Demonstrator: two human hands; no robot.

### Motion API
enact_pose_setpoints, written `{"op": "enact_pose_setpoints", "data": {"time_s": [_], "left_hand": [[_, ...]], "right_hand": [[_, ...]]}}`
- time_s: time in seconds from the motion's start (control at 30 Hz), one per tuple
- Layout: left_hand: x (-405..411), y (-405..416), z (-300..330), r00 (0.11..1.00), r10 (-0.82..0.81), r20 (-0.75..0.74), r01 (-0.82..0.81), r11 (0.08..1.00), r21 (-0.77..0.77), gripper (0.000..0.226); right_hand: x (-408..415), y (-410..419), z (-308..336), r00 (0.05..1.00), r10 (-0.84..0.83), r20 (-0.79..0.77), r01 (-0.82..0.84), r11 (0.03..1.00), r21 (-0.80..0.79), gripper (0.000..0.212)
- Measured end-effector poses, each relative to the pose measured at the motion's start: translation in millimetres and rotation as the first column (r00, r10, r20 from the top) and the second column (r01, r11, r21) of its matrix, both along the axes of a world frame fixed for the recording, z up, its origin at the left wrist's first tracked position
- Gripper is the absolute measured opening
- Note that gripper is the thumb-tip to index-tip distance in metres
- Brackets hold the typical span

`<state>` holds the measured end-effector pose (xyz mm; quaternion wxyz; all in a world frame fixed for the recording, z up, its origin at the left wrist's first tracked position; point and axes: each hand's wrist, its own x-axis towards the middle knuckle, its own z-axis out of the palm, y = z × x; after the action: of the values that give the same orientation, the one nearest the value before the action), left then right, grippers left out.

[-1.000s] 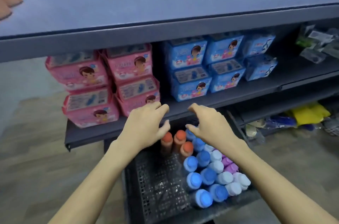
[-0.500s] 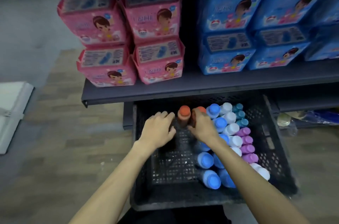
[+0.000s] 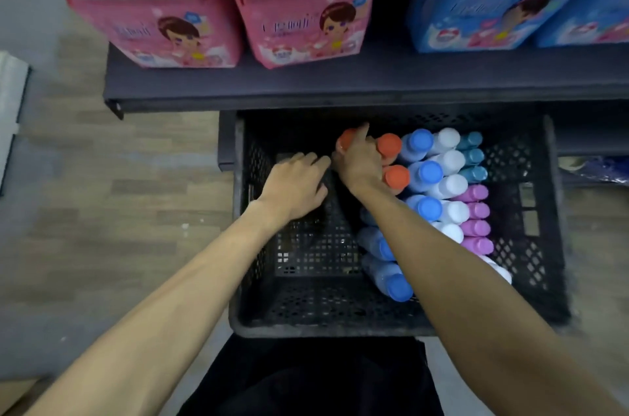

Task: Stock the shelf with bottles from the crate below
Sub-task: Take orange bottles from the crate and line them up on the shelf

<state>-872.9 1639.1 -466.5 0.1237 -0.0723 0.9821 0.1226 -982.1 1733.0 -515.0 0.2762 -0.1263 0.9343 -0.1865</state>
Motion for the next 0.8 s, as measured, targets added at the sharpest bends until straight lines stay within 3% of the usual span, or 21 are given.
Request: {"op": "enact_pose_setpoints", "data": {"time_s": [0.37, 0.6, 0.8], "left_hand": [[21, -10, 10, 0.992, -0.047, -0.114, 0.043, 0.999, -0.03, 0.026], [26, -24, 36, 0.978, -0.096, -0.185, 0.082, 0.993, -0.08, 0.025], [8, -38, 76, 0.947, -0.162, -0.277, 0.137, 0.985, -0.11, 0.028]], "right_hand": [[13, 12, 18, 0.979, 0.096, -0.18, -0.084, 0.994, 0.073, 0.077], [30, 45, 79, 0.972, -0.019, -0.233, -0.041, 0.967, -0.251, 0.054], [33, 63, 168, 0.934, 0.042, -0.355, -0.167, 0.929, -0.331, 0.053]]}}
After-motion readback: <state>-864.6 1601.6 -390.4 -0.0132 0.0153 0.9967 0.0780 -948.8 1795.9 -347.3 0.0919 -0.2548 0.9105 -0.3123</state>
